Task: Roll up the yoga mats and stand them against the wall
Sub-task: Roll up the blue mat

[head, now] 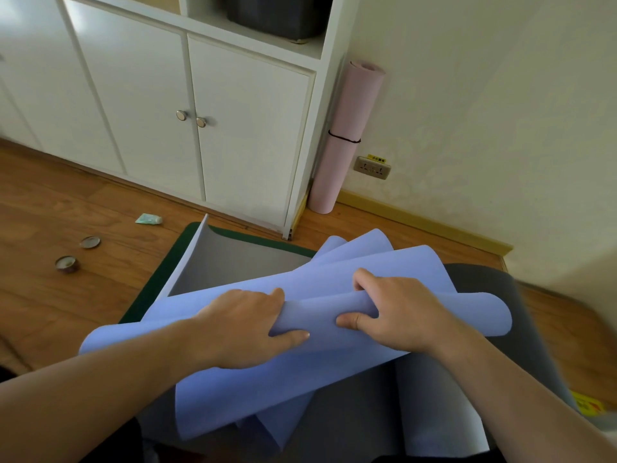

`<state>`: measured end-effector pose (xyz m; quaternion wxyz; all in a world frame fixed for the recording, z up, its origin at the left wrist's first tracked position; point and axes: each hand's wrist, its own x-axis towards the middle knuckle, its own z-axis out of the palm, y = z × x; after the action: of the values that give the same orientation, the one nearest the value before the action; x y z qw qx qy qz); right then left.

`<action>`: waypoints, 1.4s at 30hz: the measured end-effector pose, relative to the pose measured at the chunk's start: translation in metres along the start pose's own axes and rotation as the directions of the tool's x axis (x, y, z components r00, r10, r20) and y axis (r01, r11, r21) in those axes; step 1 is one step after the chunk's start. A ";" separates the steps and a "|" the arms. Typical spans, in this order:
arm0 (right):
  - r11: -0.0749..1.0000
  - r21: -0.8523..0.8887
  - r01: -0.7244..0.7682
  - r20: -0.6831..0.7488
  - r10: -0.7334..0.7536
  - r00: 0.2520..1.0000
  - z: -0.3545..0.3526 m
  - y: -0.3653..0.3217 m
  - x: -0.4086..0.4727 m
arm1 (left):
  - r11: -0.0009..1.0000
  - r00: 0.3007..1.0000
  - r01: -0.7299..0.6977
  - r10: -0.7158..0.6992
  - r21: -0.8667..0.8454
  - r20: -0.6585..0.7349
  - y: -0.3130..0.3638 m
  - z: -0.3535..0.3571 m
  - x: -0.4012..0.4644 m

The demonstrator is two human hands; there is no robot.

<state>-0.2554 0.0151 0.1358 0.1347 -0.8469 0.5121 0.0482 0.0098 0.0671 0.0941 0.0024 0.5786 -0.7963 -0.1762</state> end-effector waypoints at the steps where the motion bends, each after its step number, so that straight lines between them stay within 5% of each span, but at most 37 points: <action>1: 1.000 0.016 -0.002 0.001 0.002 1.000 0.000 0.000 -0.001 | 1.000 1.000 0.005 -0.005 -0.005 -0.007 0.000 -0.001 0.000; 11: 0.997 0.078 -0.010 0.120 0.001 0.993 0.005 -0.004 -0.002 | 0.998 0.997 0.035 -0.039 0.056 0.066 -0.004 0.000 0.005; 15: 0.987 0.156 0.046 0.069 -0.057 0.996 0.010 -0.002 0.000 | 0.999 0.990 0.047 -0.048 0.012 0.129 -0.004 0.002 0.003; 21: 0.995 0.046 0.087 -0.001 -0.087 0.996 0.011 -0.002 0.003 | 0.995 0.983 0.026 -0.008 -0.099 0.184 -0.005 0.003 0.003; 29: 0.997 0.050 0.053 -0.026 -0.051 0.998 0.006 -0.001 0.005 | 0.975 0.993 -0.061 0.080 -0.213 0.085 -0.007 0.006 0.002; 36: 1.000 -0.011 0.001 -0.020 -0.001 1.000 0.006 -0.007 0.006 | 0.984 0.995 0.082 -0.091 -0.159 -0.046 0.001 0.000 0.006; 42: 0.994 -0.108 0.006 0.029 -0.003 1.000 0.009 -0.015 0.009 | 0.994 0.996 0.093 -0.093 -0.065 0.000 0.005 0.004 0.008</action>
<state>-0.2380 0.0166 0.1283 0.0960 -0.8534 0.5048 0.0876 0.0017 0.0626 0.0903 0.0140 0.6150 -0.7623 -0.2012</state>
